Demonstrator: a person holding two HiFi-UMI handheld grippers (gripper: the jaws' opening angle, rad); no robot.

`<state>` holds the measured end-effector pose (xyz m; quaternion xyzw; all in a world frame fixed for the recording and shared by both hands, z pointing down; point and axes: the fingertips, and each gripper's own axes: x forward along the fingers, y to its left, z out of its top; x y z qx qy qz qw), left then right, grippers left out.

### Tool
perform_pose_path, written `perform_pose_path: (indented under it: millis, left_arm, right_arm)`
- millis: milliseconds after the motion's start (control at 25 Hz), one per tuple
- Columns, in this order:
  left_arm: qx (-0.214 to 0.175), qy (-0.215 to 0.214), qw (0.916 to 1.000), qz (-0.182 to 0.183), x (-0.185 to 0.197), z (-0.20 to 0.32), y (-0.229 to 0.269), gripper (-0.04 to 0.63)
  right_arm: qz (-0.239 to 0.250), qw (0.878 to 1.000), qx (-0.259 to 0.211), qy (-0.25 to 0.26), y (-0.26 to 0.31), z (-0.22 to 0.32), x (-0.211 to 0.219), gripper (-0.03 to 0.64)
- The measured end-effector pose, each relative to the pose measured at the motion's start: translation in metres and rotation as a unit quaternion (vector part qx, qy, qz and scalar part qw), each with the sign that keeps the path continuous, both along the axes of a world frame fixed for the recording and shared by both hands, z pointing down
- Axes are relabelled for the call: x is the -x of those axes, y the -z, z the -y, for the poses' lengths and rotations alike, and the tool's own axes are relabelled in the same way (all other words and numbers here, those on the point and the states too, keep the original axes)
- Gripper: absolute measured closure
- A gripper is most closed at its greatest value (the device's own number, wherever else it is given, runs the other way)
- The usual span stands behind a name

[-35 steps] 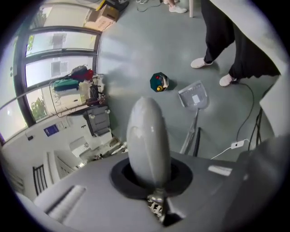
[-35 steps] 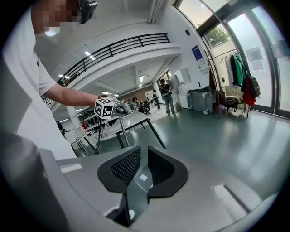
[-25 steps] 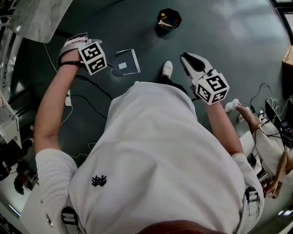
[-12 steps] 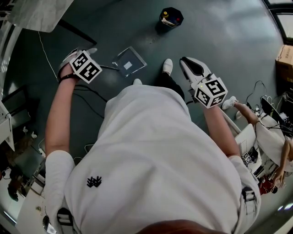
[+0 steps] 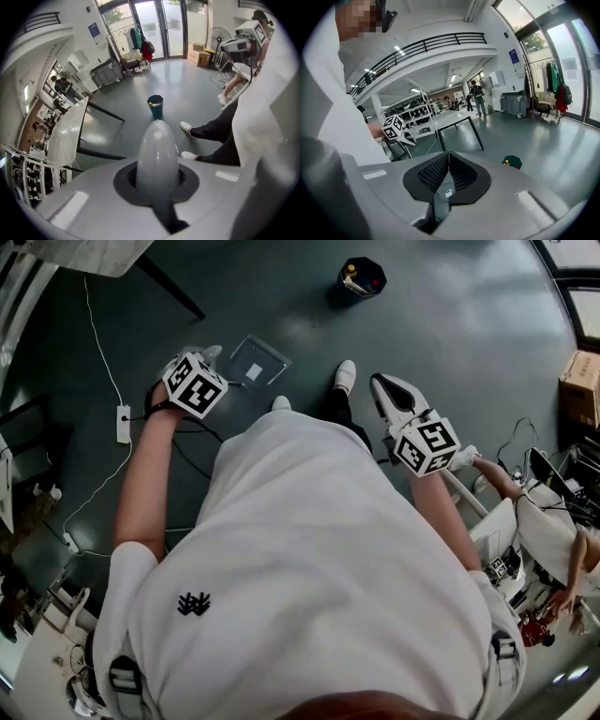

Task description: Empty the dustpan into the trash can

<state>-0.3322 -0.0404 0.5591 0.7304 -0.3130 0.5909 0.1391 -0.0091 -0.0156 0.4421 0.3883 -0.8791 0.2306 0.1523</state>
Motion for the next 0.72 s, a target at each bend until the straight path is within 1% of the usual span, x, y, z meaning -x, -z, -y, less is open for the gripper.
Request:
perform_pose_path:
  millis: [120,400,720]
  left_arm:
    - [-0.001,0.009,1.0000,-0.001,0.006,-0.014,-0.007,0.538]
    - [-0.009,0.047,0.9985,-0.025,0.013,-0.036,-0.005,0.537]
    - [-0.012,0.052,0.9973,-0.052,-0.003,-0.053,-0.001,0.534]
  right_arm:
    - [-0.002,1.000,-0.004,0.001,0.001,-0.008,0.003,0.613]
    - [-0.012,1.000,-0.012,0.014,0.002,-0.024,0.010,0.615]
    - [-0.020,0.999,-0.027,0.019,0.007,-0.033,0.013,0.615]
